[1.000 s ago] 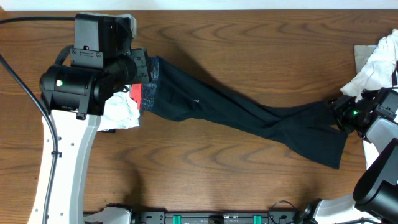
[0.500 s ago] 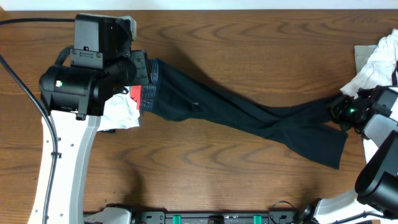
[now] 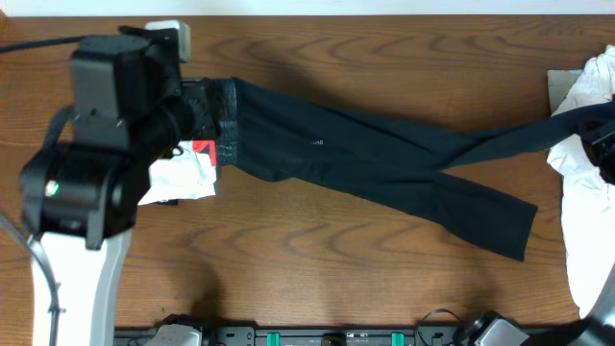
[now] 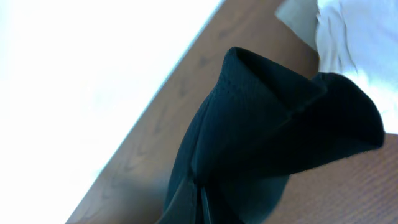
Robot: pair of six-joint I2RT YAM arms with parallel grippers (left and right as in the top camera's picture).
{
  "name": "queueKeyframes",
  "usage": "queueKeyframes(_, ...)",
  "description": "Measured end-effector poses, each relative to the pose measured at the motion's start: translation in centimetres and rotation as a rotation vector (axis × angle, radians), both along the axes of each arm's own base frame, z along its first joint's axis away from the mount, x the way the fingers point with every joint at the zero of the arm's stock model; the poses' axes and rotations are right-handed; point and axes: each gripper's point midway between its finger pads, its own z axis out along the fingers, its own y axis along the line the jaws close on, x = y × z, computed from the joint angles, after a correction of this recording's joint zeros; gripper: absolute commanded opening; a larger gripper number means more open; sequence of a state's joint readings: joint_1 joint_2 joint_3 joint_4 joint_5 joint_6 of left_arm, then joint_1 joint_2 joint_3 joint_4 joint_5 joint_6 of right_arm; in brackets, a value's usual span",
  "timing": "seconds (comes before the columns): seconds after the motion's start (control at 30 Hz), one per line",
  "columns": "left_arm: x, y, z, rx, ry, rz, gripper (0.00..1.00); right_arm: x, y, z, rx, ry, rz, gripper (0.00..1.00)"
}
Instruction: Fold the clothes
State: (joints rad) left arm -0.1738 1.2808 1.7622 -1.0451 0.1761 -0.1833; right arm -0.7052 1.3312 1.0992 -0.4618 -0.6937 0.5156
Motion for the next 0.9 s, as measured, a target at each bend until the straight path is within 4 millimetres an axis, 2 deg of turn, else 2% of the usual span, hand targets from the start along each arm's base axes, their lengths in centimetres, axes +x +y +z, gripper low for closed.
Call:
queueKeyframes(0.17, -2.5, 0.4, 3.6, -0.018, -0.104, 0.0, 0.06, -1.4, 0.8, 4.0, -0.035, -0.09, 0.014, 0.01)
queueKeyframes(0.33, -6.5, 1.1, 7.2, -0.035, -0.2, 0.0, 0.06, -2.8, 2.2, 8.8, -0.046, -0.15, 0.042, 0.01)
queueKeyframes(0.5, -10.4, 1.7, 9.4, -0.047, -0.241, -0.007, 0.06, -4.2, 4.1, 13.2, -0.045, -0.166, 0.085, 0.01)
queueKeyframes(0.63, -13.2, 1.6, 11.1, -0.067, -0.267, -0.035, 0.06, -5.9, 5.5, 15.8, -0.056, -0.144, 0.089, 0.01)
queueKeyframes(0.77, -14.9, 1.6, 12.7, -0.084, -0.311, -0.054, 0.06, -7.6, 6.2, 18.2, -0.115, -0.124, 0.062, 0.01)
queueKeyframes(0.9, -15.4, 1.6, 13.6, -0.088, -0.341, -0.055, 0.06, -8.6, 6.0, 19.8, -0.196, -0.128, 0.018, 0.01)
